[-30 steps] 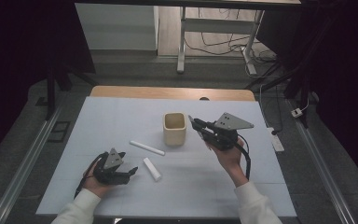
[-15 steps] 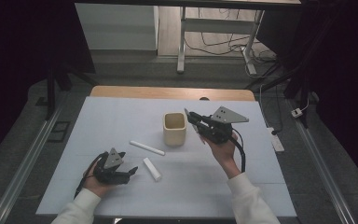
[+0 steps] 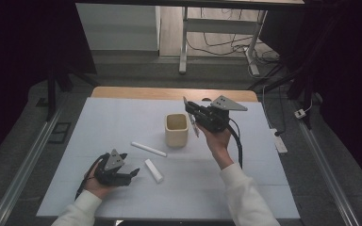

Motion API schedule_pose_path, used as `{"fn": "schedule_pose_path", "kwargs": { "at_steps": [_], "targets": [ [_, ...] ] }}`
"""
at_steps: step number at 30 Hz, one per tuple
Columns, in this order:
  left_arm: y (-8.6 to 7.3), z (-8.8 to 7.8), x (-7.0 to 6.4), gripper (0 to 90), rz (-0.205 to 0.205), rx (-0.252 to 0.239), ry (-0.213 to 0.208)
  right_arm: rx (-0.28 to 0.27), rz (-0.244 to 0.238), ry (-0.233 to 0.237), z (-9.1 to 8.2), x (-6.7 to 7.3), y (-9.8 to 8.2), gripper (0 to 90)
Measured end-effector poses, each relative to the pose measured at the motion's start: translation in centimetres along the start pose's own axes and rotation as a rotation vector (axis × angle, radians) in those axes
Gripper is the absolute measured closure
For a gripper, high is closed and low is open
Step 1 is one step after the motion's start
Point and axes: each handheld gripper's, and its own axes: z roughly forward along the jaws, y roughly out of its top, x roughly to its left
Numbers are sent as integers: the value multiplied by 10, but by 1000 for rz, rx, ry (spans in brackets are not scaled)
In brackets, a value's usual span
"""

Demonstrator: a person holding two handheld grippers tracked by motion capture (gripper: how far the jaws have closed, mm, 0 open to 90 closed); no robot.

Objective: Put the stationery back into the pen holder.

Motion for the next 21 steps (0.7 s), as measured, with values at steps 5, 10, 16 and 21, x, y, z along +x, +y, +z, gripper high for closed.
{"fn": "schedule_pose_path", "kwargs": {
  "at_steps": [5, 10, 16, 21],
  "targets": [
    [0, 0, 0, 253, 1, -2, -3, 8, -2, -13, 8, -2, 4, 804],
    [0, 0, -1, 253, 2, 1, -4, 7, 11, -18, 13, -4, 8, 803],
    [0, 1, -1, 253, 3, 2, -6, 23, -4, -21, 25, -1, 12, 804],
    [0, 1, 0, 252, 2, 4, -4, 29, -20, -26, 33, 1, 15, 803]
  ]
}}
